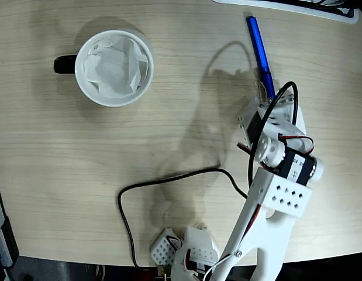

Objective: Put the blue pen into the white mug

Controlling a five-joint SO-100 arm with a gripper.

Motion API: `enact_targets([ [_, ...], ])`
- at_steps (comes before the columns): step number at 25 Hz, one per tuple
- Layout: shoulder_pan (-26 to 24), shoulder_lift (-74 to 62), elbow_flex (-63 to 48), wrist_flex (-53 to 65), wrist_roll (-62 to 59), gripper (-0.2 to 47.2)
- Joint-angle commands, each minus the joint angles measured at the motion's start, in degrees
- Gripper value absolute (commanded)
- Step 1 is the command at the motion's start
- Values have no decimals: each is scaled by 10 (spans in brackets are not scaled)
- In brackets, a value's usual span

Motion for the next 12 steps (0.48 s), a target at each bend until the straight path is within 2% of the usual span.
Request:
enact_targets([
  [1, 7, 2, -14, 1, 11, 184],
  [5, 12, -11, -14, -5, 11, 172],
  [12, 24, -19, -15, -12, 11, 98],
])
